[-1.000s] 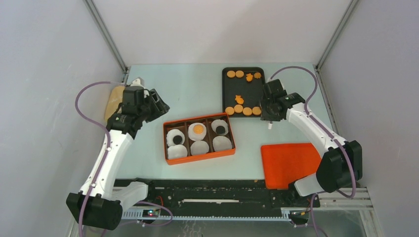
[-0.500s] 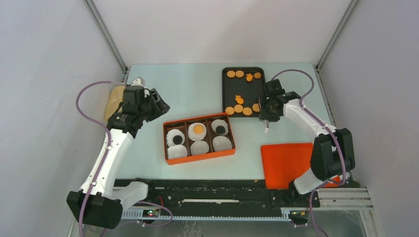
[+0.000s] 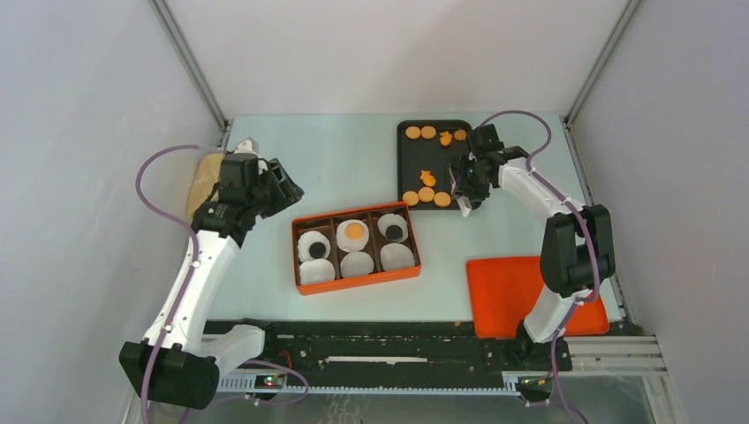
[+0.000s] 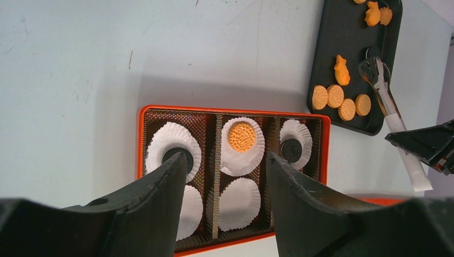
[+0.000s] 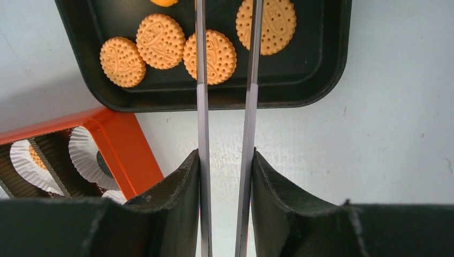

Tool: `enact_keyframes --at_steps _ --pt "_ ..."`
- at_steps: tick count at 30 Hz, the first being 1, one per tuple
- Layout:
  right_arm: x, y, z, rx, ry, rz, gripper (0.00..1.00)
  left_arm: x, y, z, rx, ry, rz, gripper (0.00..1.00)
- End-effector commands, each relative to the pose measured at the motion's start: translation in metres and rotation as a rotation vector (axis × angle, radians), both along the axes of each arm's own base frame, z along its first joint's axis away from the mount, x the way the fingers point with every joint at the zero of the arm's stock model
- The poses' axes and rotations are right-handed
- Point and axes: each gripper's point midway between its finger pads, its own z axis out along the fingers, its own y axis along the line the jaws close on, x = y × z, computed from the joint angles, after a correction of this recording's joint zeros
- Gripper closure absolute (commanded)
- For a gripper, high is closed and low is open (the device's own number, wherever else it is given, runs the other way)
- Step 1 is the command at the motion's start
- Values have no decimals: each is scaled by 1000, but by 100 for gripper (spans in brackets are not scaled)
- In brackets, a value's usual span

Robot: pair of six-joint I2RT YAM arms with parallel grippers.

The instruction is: Pack the cookies

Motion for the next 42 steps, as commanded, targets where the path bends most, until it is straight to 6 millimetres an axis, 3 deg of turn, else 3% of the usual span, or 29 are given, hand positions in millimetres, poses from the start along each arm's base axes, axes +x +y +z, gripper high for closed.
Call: enact_keyframes --at_steps 1,12,16,23,35,39,42 --pt "19 0 24 31 -63 -23 64 2 0 -2 -2 -7 -9 39" --pt "14 -8 39 7 -67 -55 62 2 -1 0 -5 -12 -14 39" --pt "9 -18 43 -32 -75 -86 54 2 -1 2 -8 -14 -16 39" --pt "23 -23 42 -66 -79 -96 51 1 -3 1 -14 -17 -22 38" --pt "47 -14 15 -47 -16 -85 51 -2 2 1 4 -16 -12 38" --pt "51 -17 13 -69 -10 -94 52 -3 2 -1 6 -12 -12 37" --pt "53 -14 12 -64 -3 -78 64 -3 1 -3 4 -7 -16 38"
